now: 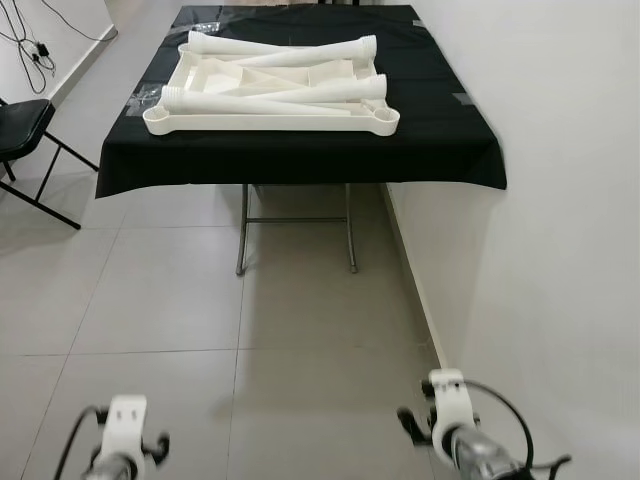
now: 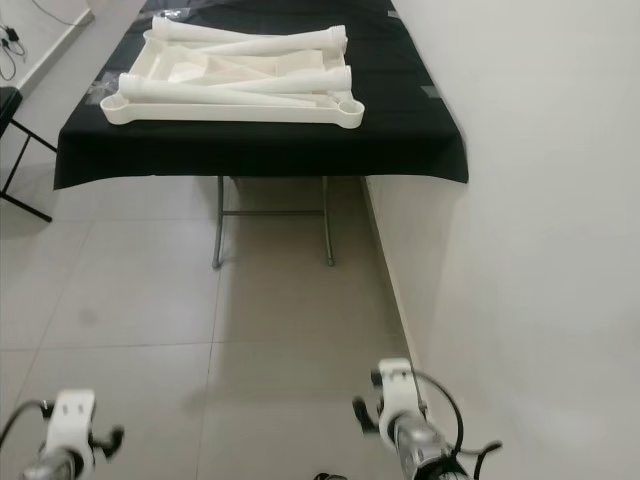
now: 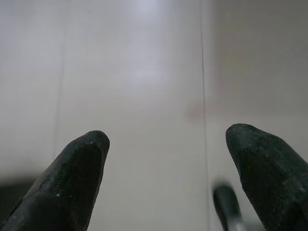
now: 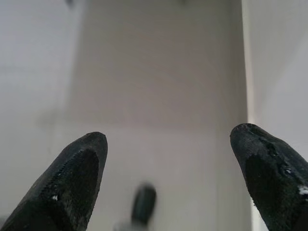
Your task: Building children table
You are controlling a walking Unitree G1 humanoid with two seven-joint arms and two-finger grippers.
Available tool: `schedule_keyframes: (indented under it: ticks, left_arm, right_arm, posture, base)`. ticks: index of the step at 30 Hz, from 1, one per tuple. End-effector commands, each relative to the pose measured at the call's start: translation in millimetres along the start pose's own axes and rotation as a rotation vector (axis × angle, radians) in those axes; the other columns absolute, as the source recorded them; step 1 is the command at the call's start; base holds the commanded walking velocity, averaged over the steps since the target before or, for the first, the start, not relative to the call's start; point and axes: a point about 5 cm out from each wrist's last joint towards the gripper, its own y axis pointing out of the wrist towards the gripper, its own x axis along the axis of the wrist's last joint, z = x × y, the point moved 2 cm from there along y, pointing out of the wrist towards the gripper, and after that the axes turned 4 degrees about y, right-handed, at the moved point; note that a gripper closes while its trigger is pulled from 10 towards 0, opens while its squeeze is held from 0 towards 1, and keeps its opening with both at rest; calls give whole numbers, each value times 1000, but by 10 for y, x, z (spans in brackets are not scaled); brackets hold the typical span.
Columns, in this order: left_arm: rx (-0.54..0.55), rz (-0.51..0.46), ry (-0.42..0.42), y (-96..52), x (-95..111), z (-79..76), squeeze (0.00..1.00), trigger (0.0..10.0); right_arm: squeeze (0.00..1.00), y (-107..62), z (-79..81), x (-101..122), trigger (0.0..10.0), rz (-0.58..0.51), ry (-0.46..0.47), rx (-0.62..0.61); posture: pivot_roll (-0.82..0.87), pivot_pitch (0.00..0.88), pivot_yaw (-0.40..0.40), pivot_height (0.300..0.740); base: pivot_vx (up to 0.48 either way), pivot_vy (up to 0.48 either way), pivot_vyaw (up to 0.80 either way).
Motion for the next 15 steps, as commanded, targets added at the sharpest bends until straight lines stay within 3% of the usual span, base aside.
schedule_keyframes:
  ticks: [1,2,3,4,6,7,9,11,13,15]
  left_arm:
    - [9,-16,33,-17,-8,47,0,10000]
    - [9,-16,33,-17,-8,47,0,10000]
    - [19,-132,39,9,243,72,0,10000]
    - [19,-132,39,9,243,72,0,10000]
    - [-14,-321,-14,-54,651,-58,0,10000]
    - [-14,-321,-14,-54,651,-58,0,10000]
    - [-100,-433,-58,-258,841,-372,0,10000]
    - [-100,-433,-58,-258,841,-372,0,10000]
    - [-179,-518,-53,-522,926,-709,0,10000]
    - [-201,-539,-53,-597,953,-797,0,10000]
  right_arm:
    - [0,-12,-9,6,10000,-22,20,16]
    - [0,-12,-9,6,10000,-22,20,16]
    - [0,15,45,215,10000,-108,32,59]
    - [0,15,45,215,10000,-108,32,59]
    - [0,15,208,551,10000,-271,56,141]
    - [0,15,208,551,10000,-271,56,141]
    - [0,-56,453,736,10000,-396,67,230]
    - [0,-56,453,736,10000,-396,67,230]
    - [0,-217,681,888,10000,-512,48,316]
    - [0,-271,735,945,10000,-545,52,342]
  posture:
    - [17,177,-59,740]
    - [17,177,-59,740]
    - [19,168,-59,740]
    - [19,168,-59,740]
    - [23,153,-52,740]
    - [23,153,-52,740]
    - [13,151,-38,740]
    - [13,151,-38,740]
    - [10,152,-35,740]
    - [10,153,-36,740]
  base:
    - [0,0,0]
    - [0,0,0]
    - [0,0,0]
    - [0,0,0]
    - [0,0,0]
    - [0,0,0]
    - [0,0,0]
    - [0,0,0]
    - [0,0,0]
    - [0,0,0]
